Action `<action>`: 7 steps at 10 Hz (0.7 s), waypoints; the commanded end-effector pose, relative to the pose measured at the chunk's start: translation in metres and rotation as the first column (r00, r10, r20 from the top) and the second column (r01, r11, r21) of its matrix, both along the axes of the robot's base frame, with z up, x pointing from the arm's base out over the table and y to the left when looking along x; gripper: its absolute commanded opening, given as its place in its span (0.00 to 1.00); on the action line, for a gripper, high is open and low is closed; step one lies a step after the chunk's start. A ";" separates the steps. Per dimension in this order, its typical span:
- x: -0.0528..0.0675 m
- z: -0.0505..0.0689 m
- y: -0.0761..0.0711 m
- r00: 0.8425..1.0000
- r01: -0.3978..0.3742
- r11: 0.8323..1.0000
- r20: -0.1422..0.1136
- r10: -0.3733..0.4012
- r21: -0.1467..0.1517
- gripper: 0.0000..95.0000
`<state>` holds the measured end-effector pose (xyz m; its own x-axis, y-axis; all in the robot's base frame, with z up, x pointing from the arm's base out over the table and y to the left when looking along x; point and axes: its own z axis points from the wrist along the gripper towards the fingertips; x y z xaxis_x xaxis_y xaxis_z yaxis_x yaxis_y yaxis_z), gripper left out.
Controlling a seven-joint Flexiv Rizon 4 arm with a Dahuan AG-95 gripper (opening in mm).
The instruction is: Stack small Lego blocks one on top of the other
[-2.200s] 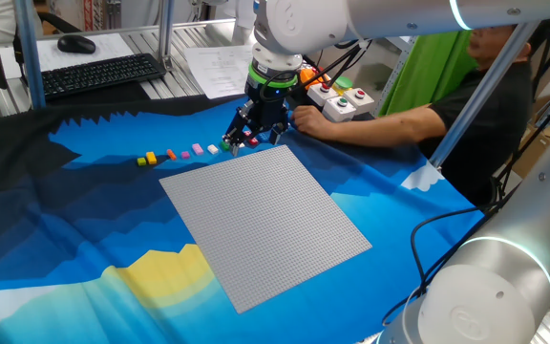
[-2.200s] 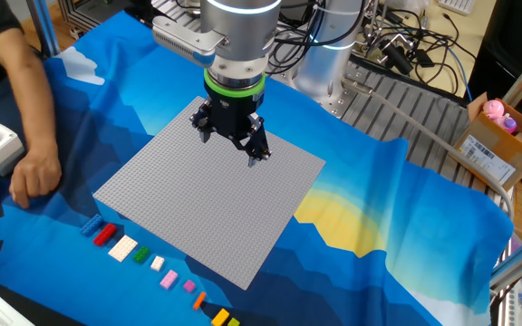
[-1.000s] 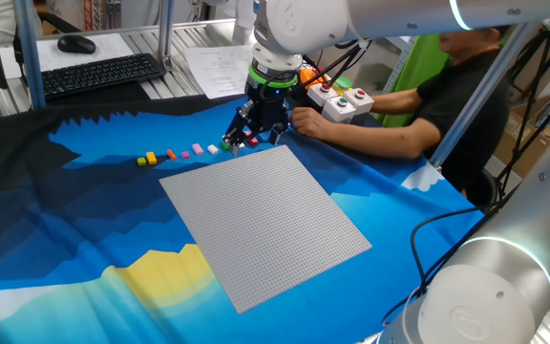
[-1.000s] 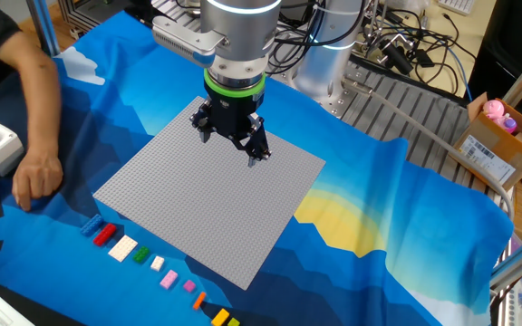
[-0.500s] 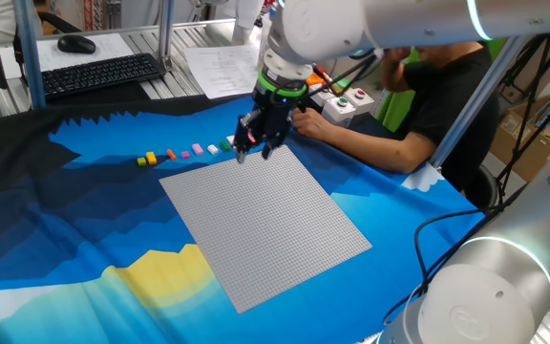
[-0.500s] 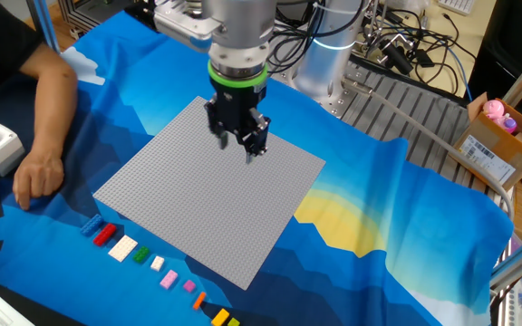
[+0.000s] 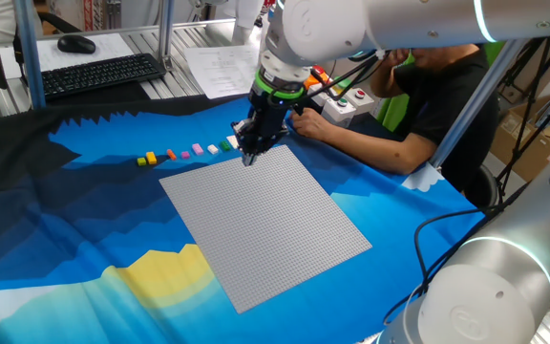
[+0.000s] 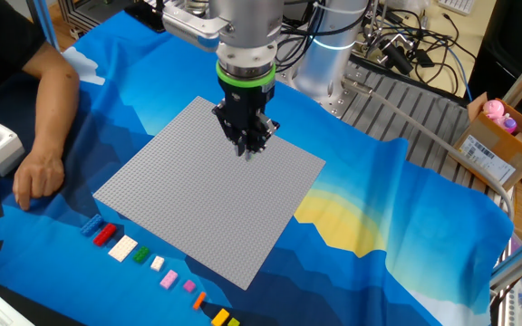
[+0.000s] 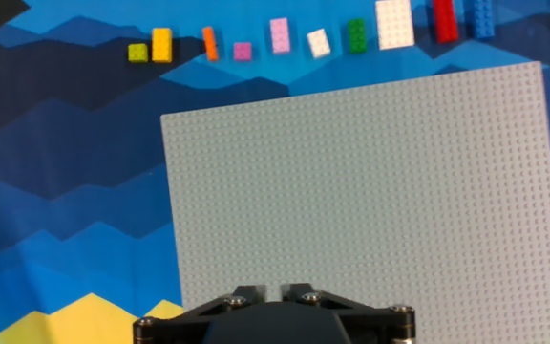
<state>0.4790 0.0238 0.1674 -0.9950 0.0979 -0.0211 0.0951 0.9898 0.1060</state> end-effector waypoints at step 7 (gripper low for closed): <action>0.096 -0.019 -0.046 0.996 -0.091 0.994 -0.008 0.090 -0.062 0.00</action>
